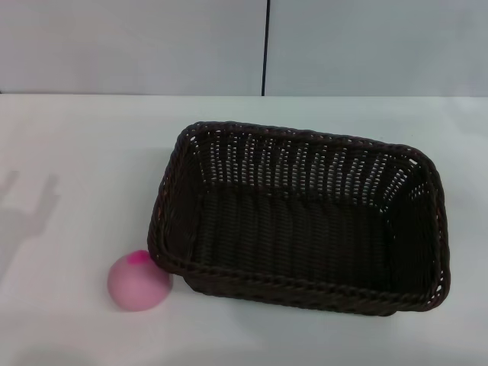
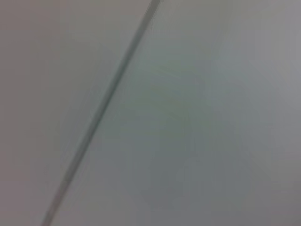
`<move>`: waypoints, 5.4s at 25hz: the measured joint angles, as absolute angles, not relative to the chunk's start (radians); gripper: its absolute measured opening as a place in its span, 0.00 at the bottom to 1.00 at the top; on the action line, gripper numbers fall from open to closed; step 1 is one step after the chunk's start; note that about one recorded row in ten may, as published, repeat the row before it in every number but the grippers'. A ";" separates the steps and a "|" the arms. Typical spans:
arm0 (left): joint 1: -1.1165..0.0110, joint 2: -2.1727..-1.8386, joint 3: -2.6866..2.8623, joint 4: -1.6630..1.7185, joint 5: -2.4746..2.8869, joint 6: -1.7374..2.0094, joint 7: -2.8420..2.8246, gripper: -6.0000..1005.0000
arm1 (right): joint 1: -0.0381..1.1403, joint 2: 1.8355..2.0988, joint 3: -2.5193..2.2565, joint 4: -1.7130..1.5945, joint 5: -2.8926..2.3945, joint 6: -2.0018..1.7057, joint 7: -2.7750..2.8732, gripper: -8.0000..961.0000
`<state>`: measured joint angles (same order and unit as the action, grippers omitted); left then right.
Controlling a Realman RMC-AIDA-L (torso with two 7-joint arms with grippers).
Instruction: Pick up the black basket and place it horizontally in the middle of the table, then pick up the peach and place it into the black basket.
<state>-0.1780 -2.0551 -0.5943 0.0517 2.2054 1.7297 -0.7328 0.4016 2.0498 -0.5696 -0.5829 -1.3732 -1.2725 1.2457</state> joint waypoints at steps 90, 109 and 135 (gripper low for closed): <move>-0.455 -2.067 -0.070 0.021 2.262 1.736 -0.827 0.08 | 0.410 2.042 -0.431 -0.279 -1.261 -1.183 1.005 0.49; -0.423 -2.068 -0.126 -0.052 2.252 1.708 -0.721 0.59 | 0.396 2.053 -0.392 -0.276 -1.261 -1.187 0.982 0.49; -0.131 -2.072 -0.912 -0.144 2.249 1.724 -0.262 0.81 | 0.344 2.075 0.169 -0.112 -1.261 -1.353 0.337 0.49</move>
